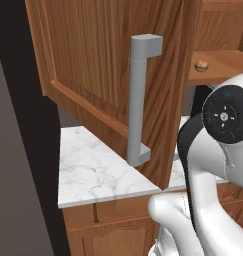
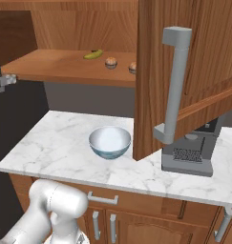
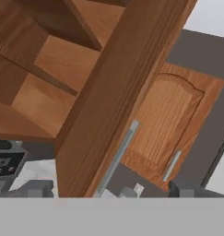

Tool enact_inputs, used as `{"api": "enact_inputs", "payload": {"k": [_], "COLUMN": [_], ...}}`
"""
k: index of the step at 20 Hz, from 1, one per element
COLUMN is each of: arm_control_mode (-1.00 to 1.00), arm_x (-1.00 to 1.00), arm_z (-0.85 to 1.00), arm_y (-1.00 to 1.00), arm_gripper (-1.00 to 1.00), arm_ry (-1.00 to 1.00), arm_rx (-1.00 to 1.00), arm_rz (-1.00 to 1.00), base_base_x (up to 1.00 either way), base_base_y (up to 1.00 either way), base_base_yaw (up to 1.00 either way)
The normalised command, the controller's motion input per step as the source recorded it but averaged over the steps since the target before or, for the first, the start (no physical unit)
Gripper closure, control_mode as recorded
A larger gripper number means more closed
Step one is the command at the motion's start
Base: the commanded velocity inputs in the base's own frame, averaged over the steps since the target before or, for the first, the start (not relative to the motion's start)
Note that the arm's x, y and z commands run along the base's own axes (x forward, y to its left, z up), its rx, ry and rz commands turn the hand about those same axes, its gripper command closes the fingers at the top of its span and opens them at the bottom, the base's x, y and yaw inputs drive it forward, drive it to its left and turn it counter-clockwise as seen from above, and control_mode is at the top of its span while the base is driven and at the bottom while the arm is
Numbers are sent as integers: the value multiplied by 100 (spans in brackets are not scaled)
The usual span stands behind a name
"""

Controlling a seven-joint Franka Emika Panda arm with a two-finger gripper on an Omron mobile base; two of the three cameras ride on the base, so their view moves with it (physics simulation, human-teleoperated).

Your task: Open the cabinet. Pick the tangerine and tangerine from the cabinet and place them into the bowl. Then close the cabinet.

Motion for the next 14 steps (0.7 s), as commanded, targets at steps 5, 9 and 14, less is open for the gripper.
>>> {"api": "enact_inputs", "payload": {"k": [5,9,14], "arm_control_mode": [-100,-100,-100], "arm_x": [1,10,19], "arm_z": [-21,-2,0], "arm_y": [14,-8,-22], "arm_gripper": [-100,-100,-100], "arm_ry": [20,4,4], "arm_rx": [27,2,10], "arm_rz": [17,6,8], "base_base_x": [0,0,0], "base_base_y": [0,0,0], "base_base_yaw": [0,0,0]}}
